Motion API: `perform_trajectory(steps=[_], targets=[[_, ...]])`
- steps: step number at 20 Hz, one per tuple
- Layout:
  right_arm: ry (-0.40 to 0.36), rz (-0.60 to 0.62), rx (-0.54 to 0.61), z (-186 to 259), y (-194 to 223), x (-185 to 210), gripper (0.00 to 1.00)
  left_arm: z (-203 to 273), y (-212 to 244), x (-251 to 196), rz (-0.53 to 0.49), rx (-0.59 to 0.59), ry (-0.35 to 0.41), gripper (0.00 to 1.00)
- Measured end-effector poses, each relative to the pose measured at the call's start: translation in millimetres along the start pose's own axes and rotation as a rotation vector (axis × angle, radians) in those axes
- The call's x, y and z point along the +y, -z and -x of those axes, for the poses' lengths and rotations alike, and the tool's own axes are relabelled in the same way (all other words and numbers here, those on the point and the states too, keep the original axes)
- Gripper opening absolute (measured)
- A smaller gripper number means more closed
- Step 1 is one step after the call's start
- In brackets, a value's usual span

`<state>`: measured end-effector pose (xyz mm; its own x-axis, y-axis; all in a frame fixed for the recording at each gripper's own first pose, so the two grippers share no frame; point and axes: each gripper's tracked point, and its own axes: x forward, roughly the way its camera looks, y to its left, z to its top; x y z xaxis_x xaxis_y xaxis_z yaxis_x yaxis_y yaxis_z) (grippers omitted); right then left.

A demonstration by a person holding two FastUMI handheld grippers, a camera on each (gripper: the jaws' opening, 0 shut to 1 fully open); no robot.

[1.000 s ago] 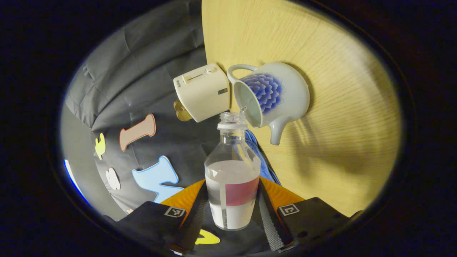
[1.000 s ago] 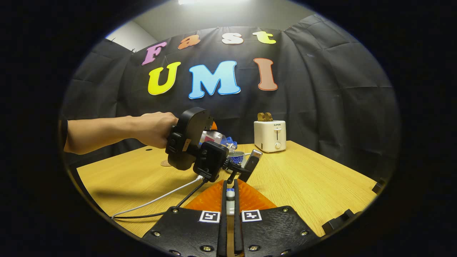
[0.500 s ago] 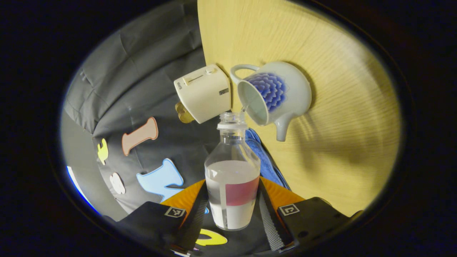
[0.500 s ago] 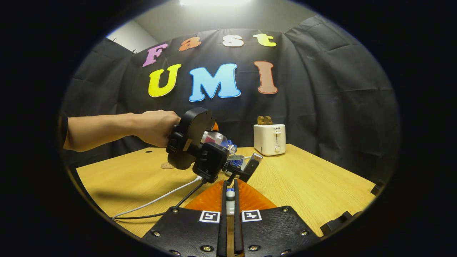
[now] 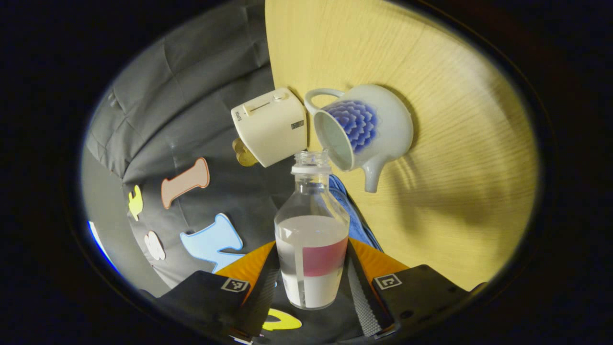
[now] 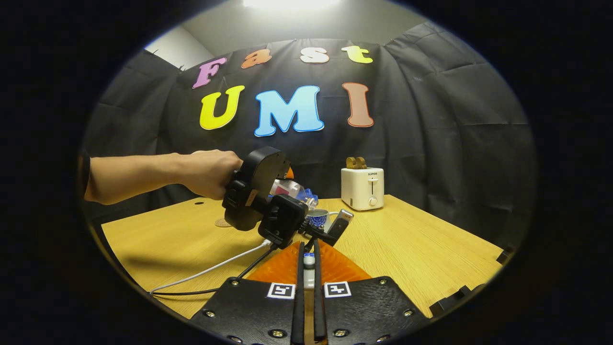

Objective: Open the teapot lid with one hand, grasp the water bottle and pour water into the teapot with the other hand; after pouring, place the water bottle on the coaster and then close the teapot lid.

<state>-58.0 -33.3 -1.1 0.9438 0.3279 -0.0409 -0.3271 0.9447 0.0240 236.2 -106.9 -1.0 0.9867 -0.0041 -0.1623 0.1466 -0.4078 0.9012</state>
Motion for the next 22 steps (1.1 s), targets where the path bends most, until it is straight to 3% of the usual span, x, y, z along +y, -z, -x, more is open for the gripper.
perform_trajectory(steps=[5, 13, 20, 22], targets=[[0.014, 0.0, -0.017, -1, -5, -3, 0.07, 2, -1, -12, 0.076, -0.013, 0.022, 0.87], [0.04, 0.027, -0.06, -2, -20, -6, 0.07, 20, 27, -38, 0.434, 0.002, 0.034, 0.87], [0.013, 0.098, -0.088, -26, -30, 7, 0.08, 60, 96, -52, 1.065, 0.049, -0.074, 0.87], [-0.014, 0.081, -0.079, -39, -28, 15, 0.07, 81, 109, -58, 1.356, 0.019, -0.088, 0.87]])
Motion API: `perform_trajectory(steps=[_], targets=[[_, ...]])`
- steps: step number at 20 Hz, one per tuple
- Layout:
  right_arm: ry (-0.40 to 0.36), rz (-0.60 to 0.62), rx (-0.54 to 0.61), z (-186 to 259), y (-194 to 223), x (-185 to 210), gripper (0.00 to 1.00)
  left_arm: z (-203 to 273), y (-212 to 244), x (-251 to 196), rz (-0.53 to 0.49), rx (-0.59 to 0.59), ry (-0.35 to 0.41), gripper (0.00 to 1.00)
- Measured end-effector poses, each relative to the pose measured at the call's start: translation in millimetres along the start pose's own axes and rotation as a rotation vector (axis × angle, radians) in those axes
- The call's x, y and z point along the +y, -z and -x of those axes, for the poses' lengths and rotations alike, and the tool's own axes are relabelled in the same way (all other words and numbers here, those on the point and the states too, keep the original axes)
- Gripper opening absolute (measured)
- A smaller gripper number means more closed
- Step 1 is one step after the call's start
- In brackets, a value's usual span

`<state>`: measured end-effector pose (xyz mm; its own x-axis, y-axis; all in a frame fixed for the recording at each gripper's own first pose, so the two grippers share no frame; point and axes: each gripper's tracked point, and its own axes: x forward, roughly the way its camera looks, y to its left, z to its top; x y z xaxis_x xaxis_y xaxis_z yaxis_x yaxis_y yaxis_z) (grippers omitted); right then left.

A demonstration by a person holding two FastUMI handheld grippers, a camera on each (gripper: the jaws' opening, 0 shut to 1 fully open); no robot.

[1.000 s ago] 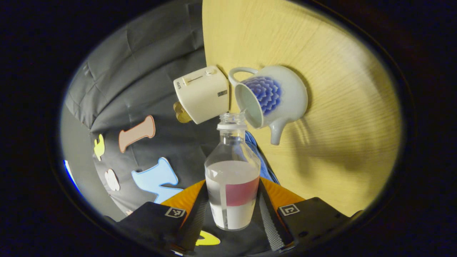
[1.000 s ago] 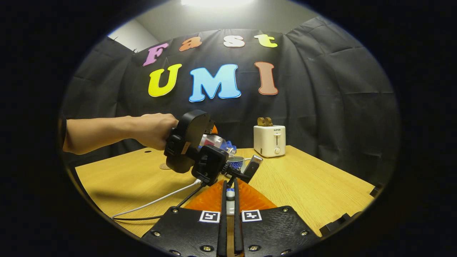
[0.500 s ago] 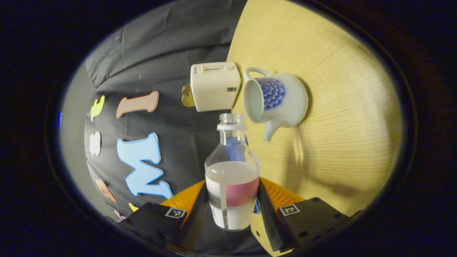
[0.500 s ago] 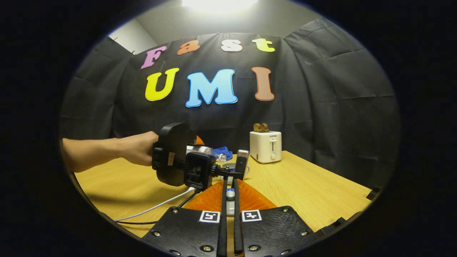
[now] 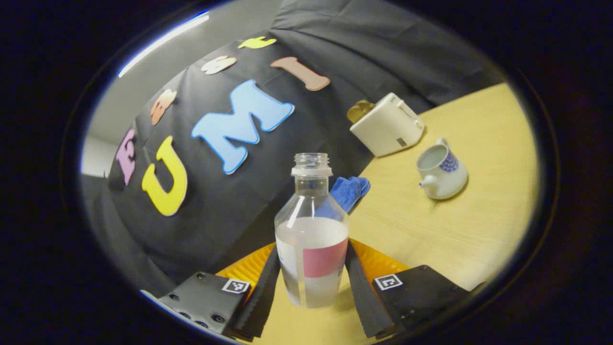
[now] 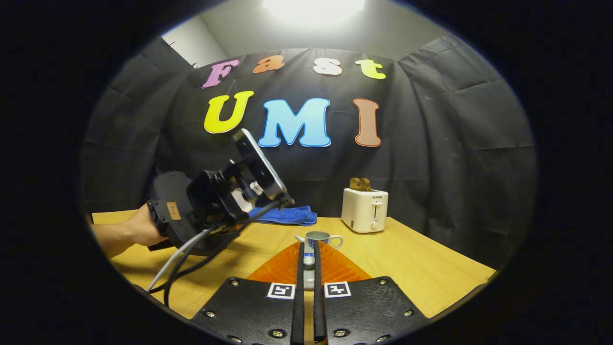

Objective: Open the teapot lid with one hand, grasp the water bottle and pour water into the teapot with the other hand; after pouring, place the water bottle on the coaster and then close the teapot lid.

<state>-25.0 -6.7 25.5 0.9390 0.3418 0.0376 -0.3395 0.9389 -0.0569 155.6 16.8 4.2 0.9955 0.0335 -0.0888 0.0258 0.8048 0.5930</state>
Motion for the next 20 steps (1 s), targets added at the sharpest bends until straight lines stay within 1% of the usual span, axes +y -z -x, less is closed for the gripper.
perform_trajectory(steps=[2, 4, 7, 8, 10, 11, 13, 16, 17, 20], targets=[[-0.028, -0.019, 0.009, -14, 1, 9, 0.07, 11, 20, 11, 0.225, 0.022, 0.022, 0.87], [-0.043, -0.018, 0.007, -21, 2, 15, 0.07, 14, 26, 28, 0.343, 0.014, 0.023, 0.87], [-0.067, -0.029, 0.023, -32, 8, 23, 0.07, 13, 31, 64, 0.518, -0.04, 0.001, 0.87], [-0.069, -0.029, 0.023, -33, 8, 24, 0.07, 9, 37, 65, 0.543, -0.033, 0.015, 0.87], [-0.068, -0.02, 0.015, -34, 5, 24, 0.08, 0, 57, 81, 0.566, -0.019, -0.023, 0.87], [-0.066, -0.014, 0.004, -35, 3, 24, 0.07, -8, 60, 83, 0.603, -0.032, -0.004, 0.87], [-0.07, -0.01, 0.0, -36, 3, 23, 0.07, -28, 66, 92, 0.597, -0.048, -0.025, 0.86], [-0.057, -0.006, -0.01, -38, 1, 18, 0.07, -49, 69, 91, 0.616, -0.036, -0.016, 0.87], [-0.053, -0.009, -0.008, -39, 2, 15, 0.07, -60, 74, 88, 0.605, -0.03, -0.015, 0.86], [-0.043, -0.027, 0.0, -41, 5, 9, 0.07, -69, 80, 84, 0.575, -0.014, -0.03, 0.86]])
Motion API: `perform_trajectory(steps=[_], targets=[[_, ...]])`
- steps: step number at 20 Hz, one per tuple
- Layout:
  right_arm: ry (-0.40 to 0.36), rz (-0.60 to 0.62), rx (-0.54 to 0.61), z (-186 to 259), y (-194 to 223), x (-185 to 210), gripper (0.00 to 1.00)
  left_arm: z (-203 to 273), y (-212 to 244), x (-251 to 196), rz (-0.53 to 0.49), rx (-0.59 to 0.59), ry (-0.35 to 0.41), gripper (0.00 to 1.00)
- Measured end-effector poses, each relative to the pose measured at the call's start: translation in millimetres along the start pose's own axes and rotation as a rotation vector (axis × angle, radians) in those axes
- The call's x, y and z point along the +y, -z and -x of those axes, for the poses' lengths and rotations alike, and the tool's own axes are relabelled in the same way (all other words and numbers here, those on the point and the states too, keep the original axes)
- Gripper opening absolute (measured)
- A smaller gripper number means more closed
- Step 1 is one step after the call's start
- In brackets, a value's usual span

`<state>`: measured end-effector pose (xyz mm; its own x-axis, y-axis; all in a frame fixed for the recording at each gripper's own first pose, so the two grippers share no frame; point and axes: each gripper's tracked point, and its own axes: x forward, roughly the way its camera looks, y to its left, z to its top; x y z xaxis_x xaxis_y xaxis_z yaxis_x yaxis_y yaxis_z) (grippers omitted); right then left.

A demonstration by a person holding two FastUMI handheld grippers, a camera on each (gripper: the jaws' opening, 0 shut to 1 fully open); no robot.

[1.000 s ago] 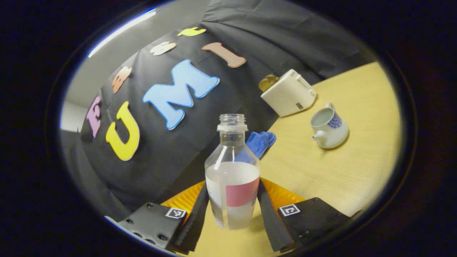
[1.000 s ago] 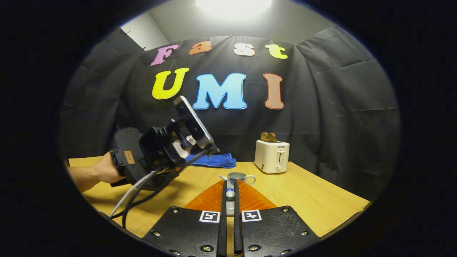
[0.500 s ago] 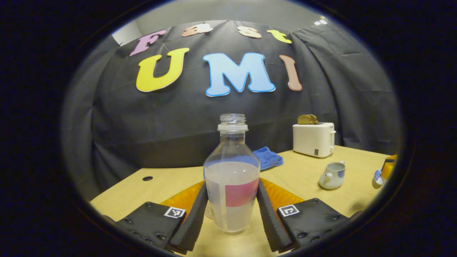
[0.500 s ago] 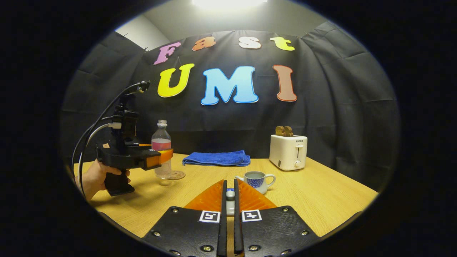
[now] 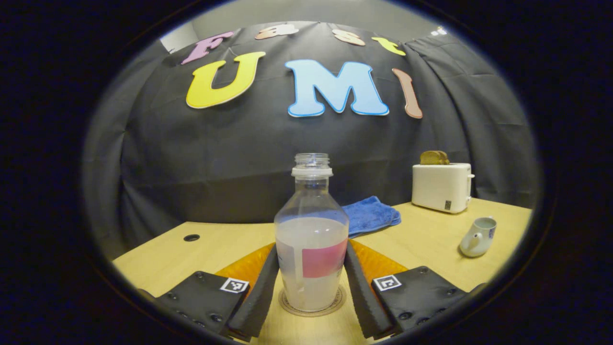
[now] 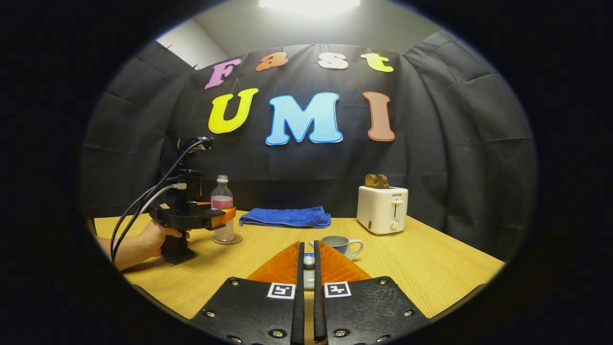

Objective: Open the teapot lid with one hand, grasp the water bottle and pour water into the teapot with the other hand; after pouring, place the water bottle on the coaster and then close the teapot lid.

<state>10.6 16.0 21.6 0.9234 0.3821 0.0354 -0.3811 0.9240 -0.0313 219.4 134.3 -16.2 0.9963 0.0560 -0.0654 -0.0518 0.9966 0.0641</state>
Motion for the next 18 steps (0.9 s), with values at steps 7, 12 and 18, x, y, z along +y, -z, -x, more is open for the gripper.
perform_trajectory(steps=[7, 12, 18], targets=[[0.005, -0.003, -0.001, 3, -1, -1, 0.07, -11, -2, 0, -0.011, -0.028, 0.001, 0.87], [-0.011, -0.001, 0.007, 5, -1, 5, 0.07, -4, -2, 11, 0.017, -0.036, -0.036, 1.0], [-0.016, 0.008, -0.007, 8, -7, 9, 0.07, 5, -7, 9, 0.027, -0.039, -0.043, 1.0]])
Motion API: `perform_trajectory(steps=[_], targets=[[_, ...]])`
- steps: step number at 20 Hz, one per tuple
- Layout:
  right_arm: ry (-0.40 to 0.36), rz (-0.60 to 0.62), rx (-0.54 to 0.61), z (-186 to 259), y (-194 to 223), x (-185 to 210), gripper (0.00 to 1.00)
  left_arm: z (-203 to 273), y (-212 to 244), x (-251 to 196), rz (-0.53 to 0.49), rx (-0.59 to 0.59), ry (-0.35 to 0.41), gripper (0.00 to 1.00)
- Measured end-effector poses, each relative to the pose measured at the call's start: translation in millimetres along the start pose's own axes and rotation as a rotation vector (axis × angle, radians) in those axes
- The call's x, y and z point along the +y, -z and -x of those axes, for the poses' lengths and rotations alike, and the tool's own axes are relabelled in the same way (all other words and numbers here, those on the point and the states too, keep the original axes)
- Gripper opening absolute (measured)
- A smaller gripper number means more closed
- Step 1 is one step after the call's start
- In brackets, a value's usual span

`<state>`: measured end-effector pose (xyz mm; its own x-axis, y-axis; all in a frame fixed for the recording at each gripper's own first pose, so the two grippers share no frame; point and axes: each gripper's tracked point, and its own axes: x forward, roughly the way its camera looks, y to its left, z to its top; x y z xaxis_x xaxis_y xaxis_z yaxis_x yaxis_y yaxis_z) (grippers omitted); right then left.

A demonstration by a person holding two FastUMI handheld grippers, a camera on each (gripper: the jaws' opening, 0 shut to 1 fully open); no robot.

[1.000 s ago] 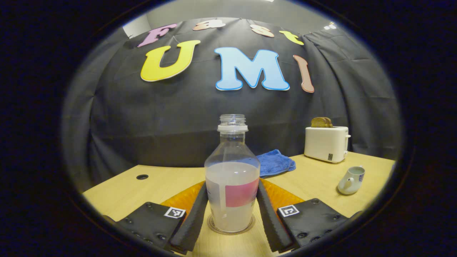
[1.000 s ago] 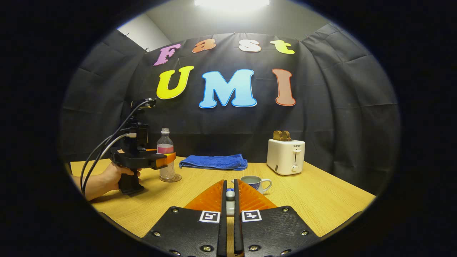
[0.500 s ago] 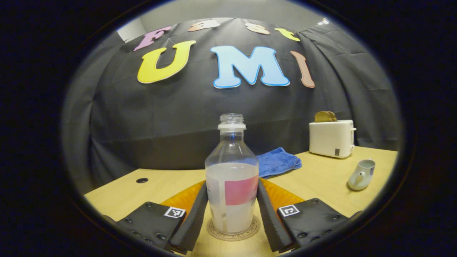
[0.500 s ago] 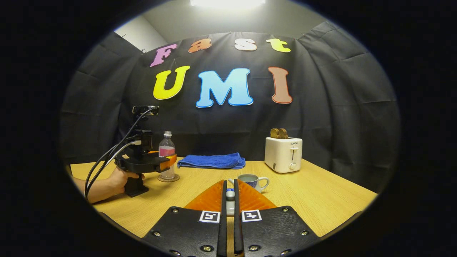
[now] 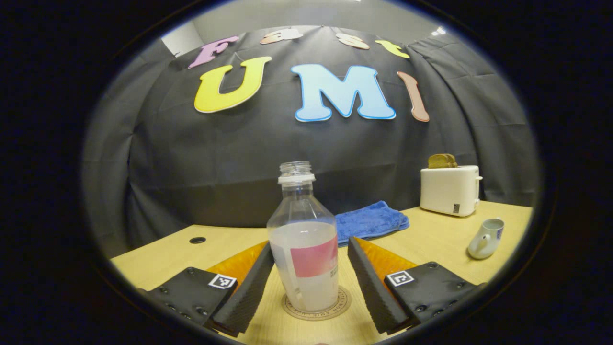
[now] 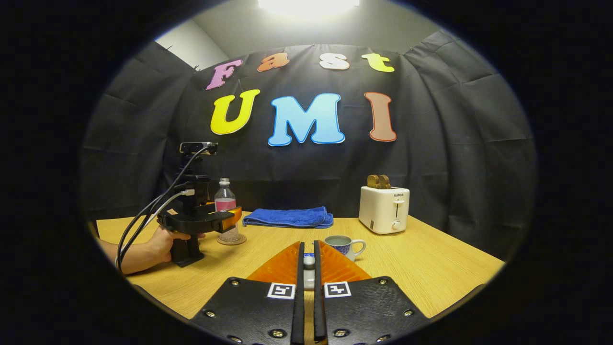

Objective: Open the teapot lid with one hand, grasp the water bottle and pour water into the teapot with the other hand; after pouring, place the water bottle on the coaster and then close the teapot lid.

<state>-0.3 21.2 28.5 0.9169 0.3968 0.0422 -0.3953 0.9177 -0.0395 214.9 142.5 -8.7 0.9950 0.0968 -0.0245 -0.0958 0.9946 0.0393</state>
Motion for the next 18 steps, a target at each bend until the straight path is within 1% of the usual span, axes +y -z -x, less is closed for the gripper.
perform_trajectory(steps=[2, 5, 7, 9, 11, 13, 14, 15, 16, 18], targets=[[0.0, 0.001, -0.005, 1, -2, 1, 0.07, 5, 2, 1, 0.007, 0.002, -0.005, 1.0], [-0.009, -0.005, -0.005, 3, -2, 3, 0.07, 25, 5, 8, 0.01, 0.021, -0.033, 1.0], [-0.001, -0.02, -0.007, 1, -3, -1, 0.07, 44, 2, 10, 0.027, 0.019, -0.043, 1.0], [0.01, -0.032, -0.016, -9, -5, -8, 0.08, 65, -6, 12, 0.023, -0.006, -0.05, 1.0], [0.029, -0.051, -0.009, -40, -7, -19, 0.07, 103, -21, 7, 0.052, -0.025, -0.045, 1.0], [0.063, -0.049, -0.01, -64, -8, -28, 0.07, 120, -30, 3, 0.076, -0.048, -0.042, 1.0], [0.078, -0.048, -0.006, -77, -10, -32, 0.08, 127, -34, -1, 0.081, -0.054, -0.03, 1.0], [0.112, -0.042, -0.009, -99, -14, -43, 0.07, 136, -41, -5, 0.078, -0.067, -0.03, 1.0], [0.142, -0.042, -0.012, -122, -15, -56, 0.07, 146, -50, -15, 0.078, -0.077, -0.01, 1.0], [0.164, -0.056, 0.011, -149, -5, -65, 0.07, 153, -47, -29, 0.079, -0.073, 0.015, 1.0]])
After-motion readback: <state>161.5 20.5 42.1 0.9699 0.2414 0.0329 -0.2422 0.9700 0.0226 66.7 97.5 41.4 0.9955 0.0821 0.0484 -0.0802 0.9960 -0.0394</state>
